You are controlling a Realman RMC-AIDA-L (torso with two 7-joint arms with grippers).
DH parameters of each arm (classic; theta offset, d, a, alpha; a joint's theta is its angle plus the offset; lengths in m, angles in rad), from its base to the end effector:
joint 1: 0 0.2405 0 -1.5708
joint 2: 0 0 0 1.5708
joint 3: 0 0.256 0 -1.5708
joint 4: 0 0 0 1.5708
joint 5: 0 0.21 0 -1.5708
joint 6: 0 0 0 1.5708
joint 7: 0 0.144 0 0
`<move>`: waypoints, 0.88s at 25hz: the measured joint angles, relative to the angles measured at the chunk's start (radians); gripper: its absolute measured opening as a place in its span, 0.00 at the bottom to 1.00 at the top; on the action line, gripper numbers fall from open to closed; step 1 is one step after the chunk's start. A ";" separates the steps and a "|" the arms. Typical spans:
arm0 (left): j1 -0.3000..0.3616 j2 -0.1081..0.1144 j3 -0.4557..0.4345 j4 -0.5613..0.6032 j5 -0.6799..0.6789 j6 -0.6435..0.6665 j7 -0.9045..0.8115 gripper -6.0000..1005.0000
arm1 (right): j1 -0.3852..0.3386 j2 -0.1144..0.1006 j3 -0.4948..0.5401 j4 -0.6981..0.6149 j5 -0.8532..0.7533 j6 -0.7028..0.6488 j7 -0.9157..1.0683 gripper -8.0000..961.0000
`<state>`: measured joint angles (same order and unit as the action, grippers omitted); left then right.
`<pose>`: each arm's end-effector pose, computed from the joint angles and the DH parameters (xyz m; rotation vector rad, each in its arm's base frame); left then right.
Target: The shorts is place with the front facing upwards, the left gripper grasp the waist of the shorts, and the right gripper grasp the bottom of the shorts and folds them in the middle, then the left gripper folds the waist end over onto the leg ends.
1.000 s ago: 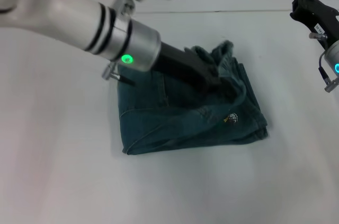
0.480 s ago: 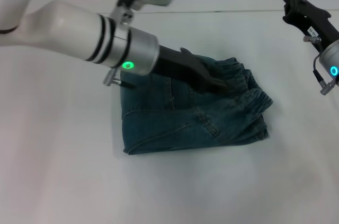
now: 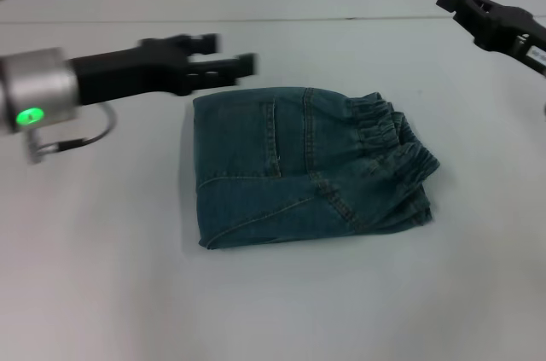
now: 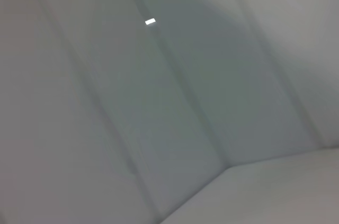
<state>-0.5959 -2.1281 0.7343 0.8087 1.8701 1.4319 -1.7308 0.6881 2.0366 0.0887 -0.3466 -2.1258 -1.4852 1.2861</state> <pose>-0.2089 0.3751 0.0140 -2.5504 -0.8499 -0.8740 0.2671 0.3763 0.0337 -2.1325 0.8439 1.1699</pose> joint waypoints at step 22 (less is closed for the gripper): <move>0.160 0.059 -0.202 -0.021 0.251 0.275 0.042 0.95 | -0.158 -0.105 -0.645 -0.348 -0.057 -0.409 0.358 0.74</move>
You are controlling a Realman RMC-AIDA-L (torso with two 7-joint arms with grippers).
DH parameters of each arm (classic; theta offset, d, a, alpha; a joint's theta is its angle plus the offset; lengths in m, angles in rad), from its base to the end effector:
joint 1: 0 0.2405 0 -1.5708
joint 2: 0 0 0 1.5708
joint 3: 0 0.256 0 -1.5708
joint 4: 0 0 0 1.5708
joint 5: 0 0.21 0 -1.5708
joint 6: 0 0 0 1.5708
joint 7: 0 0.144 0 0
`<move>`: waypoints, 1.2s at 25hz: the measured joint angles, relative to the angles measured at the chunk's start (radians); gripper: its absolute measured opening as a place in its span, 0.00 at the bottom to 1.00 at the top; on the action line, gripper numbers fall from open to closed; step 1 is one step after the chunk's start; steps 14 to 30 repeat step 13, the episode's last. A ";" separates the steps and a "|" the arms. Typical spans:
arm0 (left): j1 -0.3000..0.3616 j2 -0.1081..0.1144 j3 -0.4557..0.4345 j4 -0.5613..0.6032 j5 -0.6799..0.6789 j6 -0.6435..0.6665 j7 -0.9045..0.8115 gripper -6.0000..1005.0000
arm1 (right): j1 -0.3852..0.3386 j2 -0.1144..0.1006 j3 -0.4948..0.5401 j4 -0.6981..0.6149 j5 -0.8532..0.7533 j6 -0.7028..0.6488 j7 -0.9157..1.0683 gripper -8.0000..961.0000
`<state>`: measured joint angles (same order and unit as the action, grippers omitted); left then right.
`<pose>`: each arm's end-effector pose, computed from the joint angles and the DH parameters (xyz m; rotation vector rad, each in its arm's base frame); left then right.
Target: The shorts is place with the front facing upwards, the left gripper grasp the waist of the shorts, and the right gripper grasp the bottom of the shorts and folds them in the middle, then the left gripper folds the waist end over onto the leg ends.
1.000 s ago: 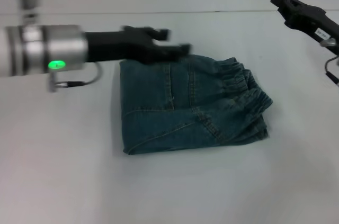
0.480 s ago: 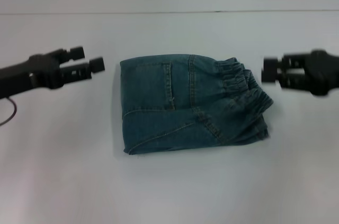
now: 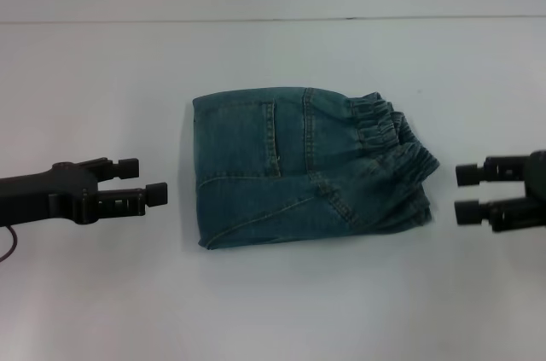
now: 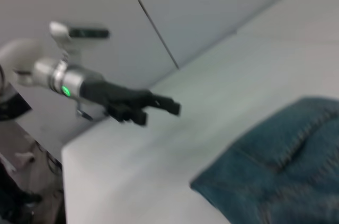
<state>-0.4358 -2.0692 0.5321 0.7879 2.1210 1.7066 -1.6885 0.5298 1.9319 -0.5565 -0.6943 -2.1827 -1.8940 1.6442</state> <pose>-0.2951 0.2991 0.0368 -2.6110 -1.0774 -0.7142 0.2828 0.3030 0.0681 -2.8779 0.9527 0.6375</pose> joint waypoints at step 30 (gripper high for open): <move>-0.008 0.002 0.008 0.004 0.005 0.044 -0.008 0.95 | 0.001 0.013 0.009 0.007 -0.059 0.062 -0.006 0.99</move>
